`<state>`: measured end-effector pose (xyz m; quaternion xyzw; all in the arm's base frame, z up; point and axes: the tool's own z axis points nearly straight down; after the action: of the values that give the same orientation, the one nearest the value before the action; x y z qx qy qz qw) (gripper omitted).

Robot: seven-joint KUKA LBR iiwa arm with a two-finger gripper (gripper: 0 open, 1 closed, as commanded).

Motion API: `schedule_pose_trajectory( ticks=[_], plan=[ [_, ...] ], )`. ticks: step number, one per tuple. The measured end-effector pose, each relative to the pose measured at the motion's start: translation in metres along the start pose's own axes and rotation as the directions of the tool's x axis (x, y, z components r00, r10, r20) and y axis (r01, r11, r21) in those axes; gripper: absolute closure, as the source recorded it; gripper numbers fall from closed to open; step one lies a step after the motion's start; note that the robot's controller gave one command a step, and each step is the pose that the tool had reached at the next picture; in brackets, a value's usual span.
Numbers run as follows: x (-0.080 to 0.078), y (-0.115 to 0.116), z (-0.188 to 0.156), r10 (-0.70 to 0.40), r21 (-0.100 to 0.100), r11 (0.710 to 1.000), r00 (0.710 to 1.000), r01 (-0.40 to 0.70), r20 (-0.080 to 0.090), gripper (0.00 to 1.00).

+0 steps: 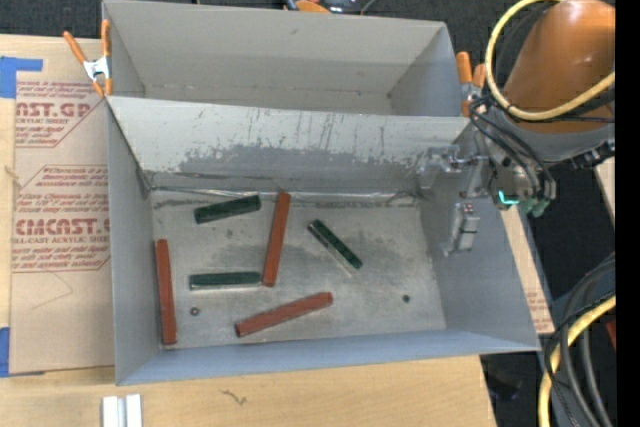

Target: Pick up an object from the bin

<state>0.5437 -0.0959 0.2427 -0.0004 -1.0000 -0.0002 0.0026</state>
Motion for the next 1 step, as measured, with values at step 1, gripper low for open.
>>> schedule_pose_trajectory(
  ticks=[1],
  plan=[
    [-0.0329, 0.0619, 0.1772, -0.055, -0.001, 0.998, 0.998, 0.055, 0.0, 0.0]
  ],
)
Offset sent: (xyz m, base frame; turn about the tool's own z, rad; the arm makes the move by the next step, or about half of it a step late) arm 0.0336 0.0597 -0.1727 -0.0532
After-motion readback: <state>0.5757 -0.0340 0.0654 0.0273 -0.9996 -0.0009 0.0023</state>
